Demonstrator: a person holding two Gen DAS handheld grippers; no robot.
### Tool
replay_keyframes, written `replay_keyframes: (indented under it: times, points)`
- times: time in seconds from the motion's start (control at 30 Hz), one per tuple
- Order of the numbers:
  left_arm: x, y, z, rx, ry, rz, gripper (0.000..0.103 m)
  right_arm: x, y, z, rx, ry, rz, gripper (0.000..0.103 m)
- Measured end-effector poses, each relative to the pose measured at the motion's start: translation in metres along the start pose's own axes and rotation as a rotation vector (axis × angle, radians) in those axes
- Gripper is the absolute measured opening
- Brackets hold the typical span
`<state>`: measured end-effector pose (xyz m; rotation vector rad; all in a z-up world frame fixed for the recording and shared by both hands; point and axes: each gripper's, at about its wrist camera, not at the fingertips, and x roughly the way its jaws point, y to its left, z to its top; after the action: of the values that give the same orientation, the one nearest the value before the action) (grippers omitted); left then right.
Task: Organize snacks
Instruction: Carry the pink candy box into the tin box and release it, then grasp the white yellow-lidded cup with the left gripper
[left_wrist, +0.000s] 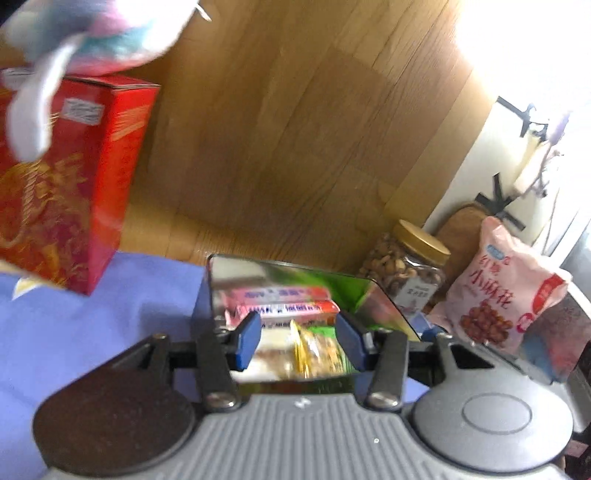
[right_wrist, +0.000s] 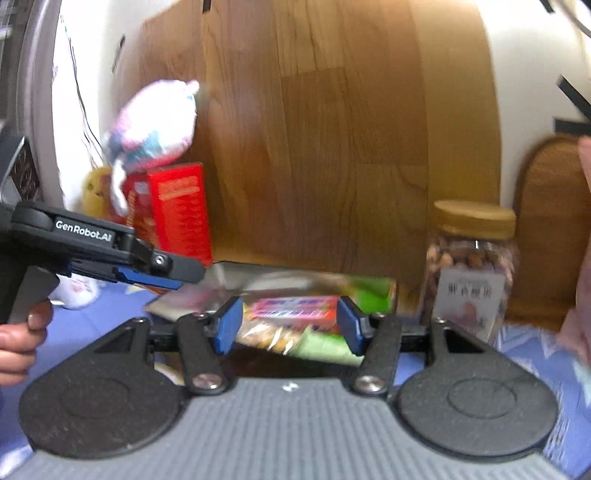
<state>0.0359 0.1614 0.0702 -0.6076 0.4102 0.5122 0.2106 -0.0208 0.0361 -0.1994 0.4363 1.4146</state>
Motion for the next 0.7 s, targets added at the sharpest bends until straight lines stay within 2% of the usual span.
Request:
replay_keyframes:
  times: [0.1, 0.3, 0.37, 0.47, 0.5, 0.53, 0.57, 0.7]
  points:
    - [-0.017, 0.011, -0.022, -0.049, 0.005, 0.0, 0.046, -0.014, 0.009, -0.016, 0.042, 0.037, 0.078, 0.059]
    - [-0.012, 0.035, -0.048, -0.156, 0.078, 0.014, 0.046, 0.013, 0.048, -0.038, 0.014, 0.181, 0.17, 0.059]
    - [-0.005, 0.036, -0.05, -0.15, 0.089, 0.017, 0.046, 0.026, 0.059, -0.04, 0.013, 0.216, 0.191, 0.059]
    - [0.007, 0.032, -0.049, -0.111, 0.108, 0.018, 0.045, 0.048, 0.074, -0.043, -0.012, 0.265, 0.177, 0.059]
    - [0.012, 0.031, -0.049, -0.105, 0.119, 0.018, 0.043, 0.055, 0.077, -0.044, -0.017, 0.283, 0.184, 0.057]
    - [0.015, 0.03, -0.05, -0.098, 0.125, 0.032, 0.043, 0.06, 0.08, -0.046, -0.022, 0.302, 0.185, 0.044]
    - [0.015, 0.03, -0.051, -0.087, 0.131, 0.048, 0.042, 0.064, 0.084, -0.047, -0.036, 0.313, 0.168, 0.041]
    - [-0.004, 0.032, -0.062, -0.083, 0.171, 0.006, 0.038, 0.052, 0.086, -0.047, -0.096, 0.332, 0.215, 0.041]
